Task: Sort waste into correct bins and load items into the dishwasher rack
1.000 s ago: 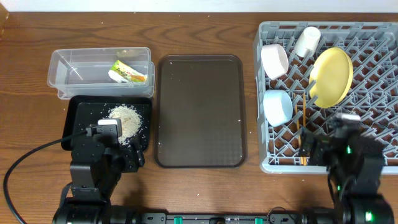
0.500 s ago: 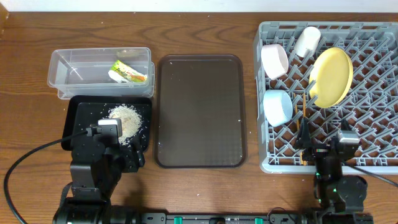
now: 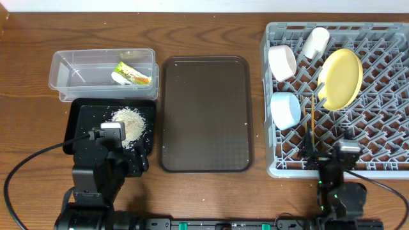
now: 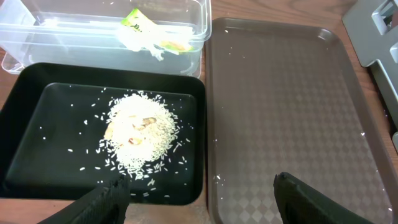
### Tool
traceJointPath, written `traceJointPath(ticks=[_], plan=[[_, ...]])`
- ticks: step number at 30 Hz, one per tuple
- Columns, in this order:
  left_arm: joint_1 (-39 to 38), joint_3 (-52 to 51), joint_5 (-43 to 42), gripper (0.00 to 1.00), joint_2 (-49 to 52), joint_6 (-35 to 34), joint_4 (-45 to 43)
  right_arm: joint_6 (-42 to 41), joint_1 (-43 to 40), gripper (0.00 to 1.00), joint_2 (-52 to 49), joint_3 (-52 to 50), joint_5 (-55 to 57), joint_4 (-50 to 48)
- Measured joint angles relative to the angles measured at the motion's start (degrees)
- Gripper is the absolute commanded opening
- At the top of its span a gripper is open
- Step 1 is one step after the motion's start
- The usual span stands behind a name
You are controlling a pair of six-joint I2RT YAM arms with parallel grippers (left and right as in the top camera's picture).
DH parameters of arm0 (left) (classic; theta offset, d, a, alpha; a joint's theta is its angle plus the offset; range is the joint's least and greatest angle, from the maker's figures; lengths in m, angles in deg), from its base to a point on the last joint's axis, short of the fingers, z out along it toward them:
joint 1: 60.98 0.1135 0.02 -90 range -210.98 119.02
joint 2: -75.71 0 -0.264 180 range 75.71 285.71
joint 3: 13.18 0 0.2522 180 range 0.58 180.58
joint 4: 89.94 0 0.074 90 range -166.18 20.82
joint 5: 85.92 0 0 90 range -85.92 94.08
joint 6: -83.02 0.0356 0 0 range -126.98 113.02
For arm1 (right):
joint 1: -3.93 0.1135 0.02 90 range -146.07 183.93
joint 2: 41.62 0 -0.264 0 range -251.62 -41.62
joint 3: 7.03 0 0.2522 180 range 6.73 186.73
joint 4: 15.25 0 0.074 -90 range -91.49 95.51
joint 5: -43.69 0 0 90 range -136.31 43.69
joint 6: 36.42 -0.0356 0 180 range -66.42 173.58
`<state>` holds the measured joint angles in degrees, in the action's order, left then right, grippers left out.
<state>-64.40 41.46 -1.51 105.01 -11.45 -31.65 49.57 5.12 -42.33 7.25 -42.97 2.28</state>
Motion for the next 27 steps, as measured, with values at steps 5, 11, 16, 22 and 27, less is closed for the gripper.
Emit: traceJointPath(ticks=[5, 11, 16, 22, 27], plan=[[0.0, 0.0, 0.0, 0.77, 0.0, 0.0, 0.0, 0.0, 0.0, 0.99, 0.0, -0.1, -0.9, 0.0], [0.0, 0.0, 0.0, 0.77, 0.0, 0.0, 0.0, 0.0, 0.0, 0.99, 0.0, -0.1, -1.0, 0.0], [0.0, 0.0, 0.0, 0.77, 0.0, 0.0, 0.0, 0.0, 0.0, 0.99, 0.0, -0.1, -1.0, 0.1], [0.0, 0.0, 0.0, 0.77, 0.0, 0.0, 0.0, 0.0, 0.0, 0.99, 0.0, -0.1, -1.0, 0.1], [0.0, 0.0, 0.0, 0.77, 0.0, 0.0, 0.0, 0.0, 0.0, 0.99, 0.0, -0.1, -1.0, 0.1]])
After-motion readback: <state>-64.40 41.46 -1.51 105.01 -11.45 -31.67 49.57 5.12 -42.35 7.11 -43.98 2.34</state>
